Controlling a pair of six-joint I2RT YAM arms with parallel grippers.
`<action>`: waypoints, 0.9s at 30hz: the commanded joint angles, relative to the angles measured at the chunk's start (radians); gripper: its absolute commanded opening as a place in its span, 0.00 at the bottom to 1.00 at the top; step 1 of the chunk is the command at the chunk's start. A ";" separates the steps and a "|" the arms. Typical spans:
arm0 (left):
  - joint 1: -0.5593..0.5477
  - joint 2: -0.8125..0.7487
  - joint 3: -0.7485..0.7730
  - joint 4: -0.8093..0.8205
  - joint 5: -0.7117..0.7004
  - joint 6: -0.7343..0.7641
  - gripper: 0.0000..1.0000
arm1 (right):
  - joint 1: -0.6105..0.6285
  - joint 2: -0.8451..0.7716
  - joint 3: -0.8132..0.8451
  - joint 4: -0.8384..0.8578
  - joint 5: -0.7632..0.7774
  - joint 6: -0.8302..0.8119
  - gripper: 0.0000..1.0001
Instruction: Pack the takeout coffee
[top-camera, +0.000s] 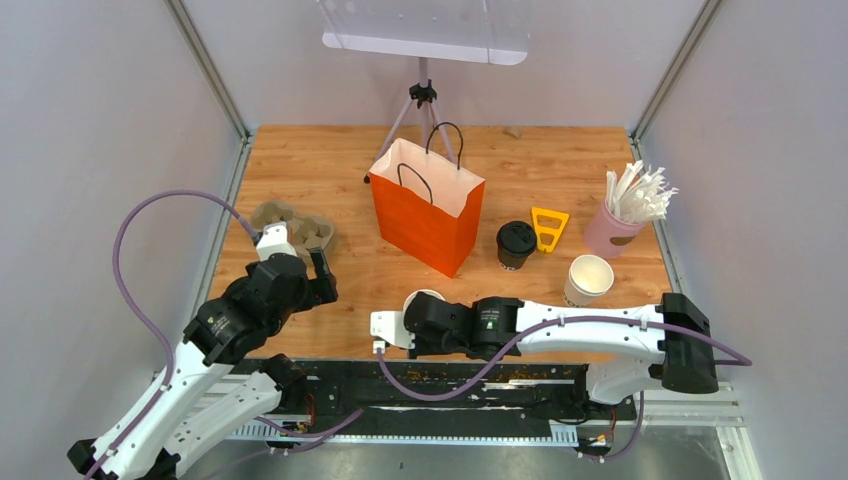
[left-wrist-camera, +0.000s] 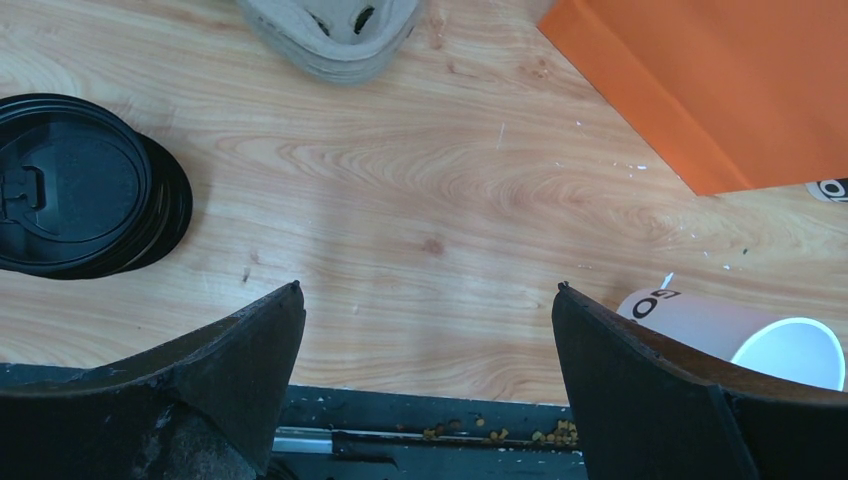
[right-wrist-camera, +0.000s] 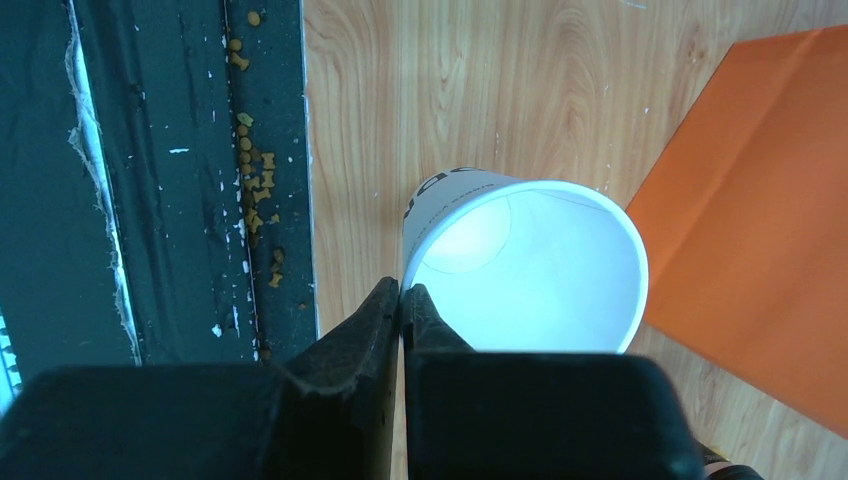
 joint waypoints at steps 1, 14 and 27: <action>0.007 0.010 0.003 0.017 -0.037 -0.018 1.00 | 0.003 0.003 -0.007 0.079 -0.007 -0.043 0.02; 0.015 0.011 -0.034 0.052 -0.012 -0.006 1.00 | 0.001 0.051 -0.016 0.099 0.001 -0.066 0.08; 0.032 0.063 -0.022 0.043 -0.047 -0.018 1.00 | 0.001 -0.027 0.059 0.016 0.002 -0.002 0.41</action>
